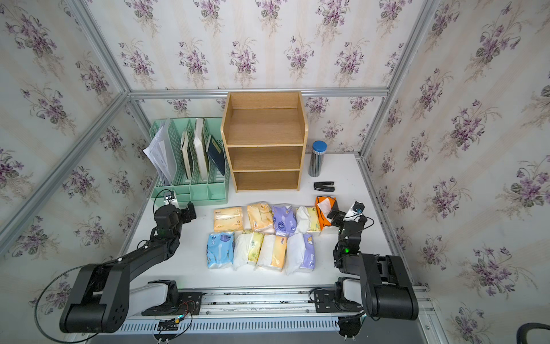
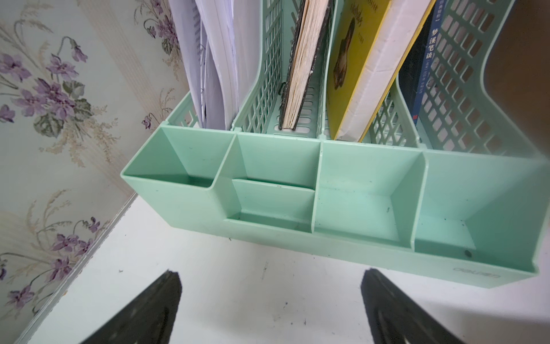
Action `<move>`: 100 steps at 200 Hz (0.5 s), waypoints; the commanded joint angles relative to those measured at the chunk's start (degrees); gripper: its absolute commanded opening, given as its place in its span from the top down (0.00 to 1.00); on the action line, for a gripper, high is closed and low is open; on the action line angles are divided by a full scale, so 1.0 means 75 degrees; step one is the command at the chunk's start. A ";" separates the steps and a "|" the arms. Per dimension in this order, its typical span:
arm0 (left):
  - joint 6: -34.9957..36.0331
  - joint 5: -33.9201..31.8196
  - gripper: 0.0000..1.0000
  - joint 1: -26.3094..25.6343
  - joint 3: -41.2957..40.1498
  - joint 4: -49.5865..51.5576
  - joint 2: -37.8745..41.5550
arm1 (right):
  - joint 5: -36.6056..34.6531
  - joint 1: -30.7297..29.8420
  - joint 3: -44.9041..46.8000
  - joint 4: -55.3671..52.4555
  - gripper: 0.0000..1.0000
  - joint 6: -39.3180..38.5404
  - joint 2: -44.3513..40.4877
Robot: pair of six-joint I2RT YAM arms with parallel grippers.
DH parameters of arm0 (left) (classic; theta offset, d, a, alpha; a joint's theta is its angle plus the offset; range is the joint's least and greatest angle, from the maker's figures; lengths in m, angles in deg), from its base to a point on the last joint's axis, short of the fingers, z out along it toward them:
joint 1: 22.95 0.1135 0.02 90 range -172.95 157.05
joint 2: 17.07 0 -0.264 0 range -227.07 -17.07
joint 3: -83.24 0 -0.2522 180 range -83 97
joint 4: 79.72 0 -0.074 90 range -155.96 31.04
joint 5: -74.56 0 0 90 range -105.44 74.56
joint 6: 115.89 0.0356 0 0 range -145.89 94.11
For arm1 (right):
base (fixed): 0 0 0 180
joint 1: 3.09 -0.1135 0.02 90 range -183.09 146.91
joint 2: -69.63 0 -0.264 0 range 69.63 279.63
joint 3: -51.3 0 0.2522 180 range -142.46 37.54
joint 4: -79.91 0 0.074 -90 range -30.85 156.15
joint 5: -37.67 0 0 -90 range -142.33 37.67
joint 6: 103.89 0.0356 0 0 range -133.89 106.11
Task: Remove the tissue boxes from the shelf
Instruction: Reset both arms
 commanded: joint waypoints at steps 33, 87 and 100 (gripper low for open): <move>0.0535 0.0801 0.01 0.0024 0.0340 -0.1023 -0.1003 | 0.1124 -0.0077 -0.0277 0.1419 0.02 -0.0394 0.0983; 0.0890 0.1385 0.01 -0.0022 0.0797 -0.0735 -0.1643 | 0.1510 -0.0078 -0.0459 0.1996 0.00 -0.0533 0.1768; 0.0886 0.1364 0.01 -0.0032 0.0811 -0.0687 -0.1638 | 0.1424 -0.0095 -0.0633 0.1252 0.00 -0.0515 0.1516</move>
